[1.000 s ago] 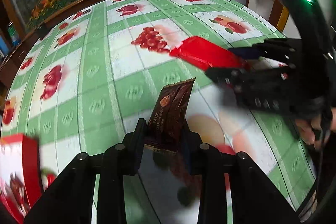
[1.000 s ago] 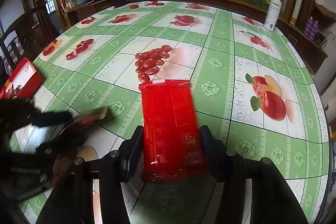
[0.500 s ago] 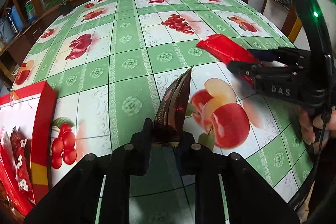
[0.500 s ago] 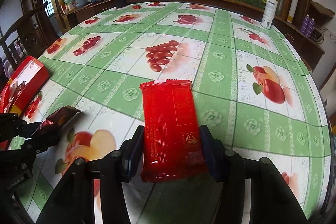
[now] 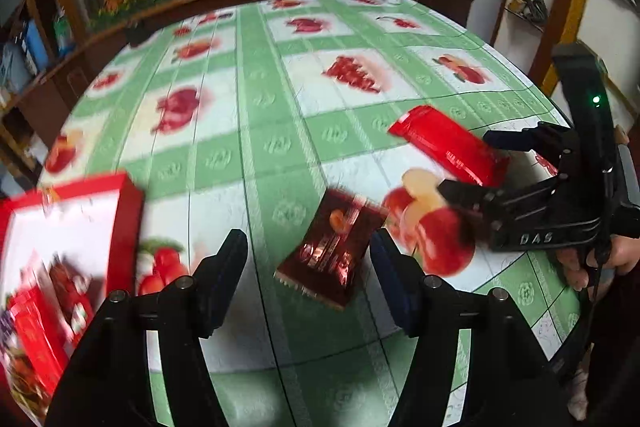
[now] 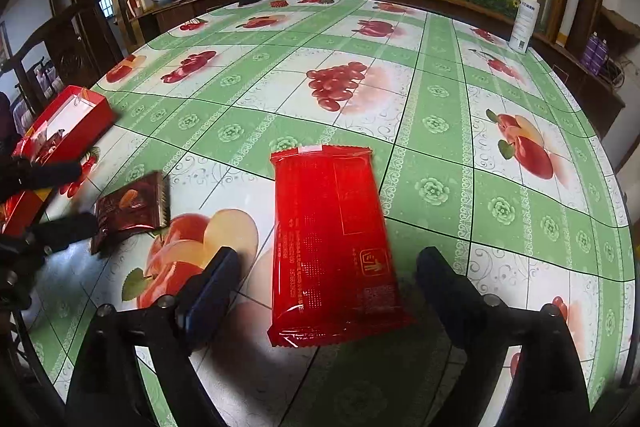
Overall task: Organize snacks
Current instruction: 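Grasp the plain red packet with the right gripper while the left gripper lifts the brown packet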
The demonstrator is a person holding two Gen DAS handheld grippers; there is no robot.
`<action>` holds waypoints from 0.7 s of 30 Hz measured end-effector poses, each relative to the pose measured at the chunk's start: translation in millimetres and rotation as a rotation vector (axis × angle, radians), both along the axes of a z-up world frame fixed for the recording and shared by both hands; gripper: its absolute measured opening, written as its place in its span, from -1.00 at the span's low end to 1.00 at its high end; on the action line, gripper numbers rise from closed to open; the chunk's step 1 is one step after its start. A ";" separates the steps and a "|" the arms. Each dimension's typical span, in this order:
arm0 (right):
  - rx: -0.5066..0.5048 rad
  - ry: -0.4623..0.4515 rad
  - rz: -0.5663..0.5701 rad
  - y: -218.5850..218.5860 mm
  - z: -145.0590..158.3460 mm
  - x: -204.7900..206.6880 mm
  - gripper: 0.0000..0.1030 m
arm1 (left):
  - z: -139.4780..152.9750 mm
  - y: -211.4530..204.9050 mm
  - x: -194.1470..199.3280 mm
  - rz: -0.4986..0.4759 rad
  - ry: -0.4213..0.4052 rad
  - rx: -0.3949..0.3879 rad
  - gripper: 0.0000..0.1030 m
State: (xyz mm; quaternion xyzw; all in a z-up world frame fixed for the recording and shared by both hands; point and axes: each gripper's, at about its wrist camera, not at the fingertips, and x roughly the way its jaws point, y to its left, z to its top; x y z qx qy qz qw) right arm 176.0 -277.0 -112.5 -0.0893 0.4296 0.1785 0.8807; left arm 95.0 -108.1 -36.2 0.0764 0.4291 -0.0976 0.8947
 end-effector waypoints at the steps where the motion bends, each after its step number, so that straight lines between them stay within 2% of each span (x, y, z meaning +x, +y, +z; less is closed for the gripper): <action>1: -0.001 0.002 -0.003 -0.2 -0.3 0.3 0.82 | -0.2 -3.8 1.5 -0.013 -0.005 0.020 0.28; 3: 0.000 0.005 -0.007 -1.4 -1.0 1.7 0.87 | -5.2 -13.4 6.9 -0.044 0.002 0.068 0.40; 7: 0.001 0.005 -0.014 -2.6 -1.1 2.3 0.88 | -25.4 -23.7 23.1 -0.089 0.048 0.129 0.41; 12: 0.005 0.001 -0.031 -5.2 -0.6 2.5 0.84 | -28.4 -10.8 32.2 -0.098 0.108 -0.012 0.42; 13: 0.008 -0.004 -0.034 -6.0 0.1 2.0 0.77 | -28.3 -10.2 30.4 -0.098 0.101 -0.019 0.33; 16: 0.016 -0.018 -0.036 -7.0 2.6 0.9 0.45 | -25.3 -9.3 24.3 -0.095 0.082 -0.024 -0.28; 20: 0.025 -0.028 -0.024 -6.6 4.7 -0.4 0.09 | -26.9 -7.4 17.2 -0.072 0.085 -0.048 -0.36; 21: 0.026 -0.028 -0.023 -6.4 4.8 -0.2 0.07 | -26.6 -6.2 14.8 -0.066 0.086 -0.062 -0.36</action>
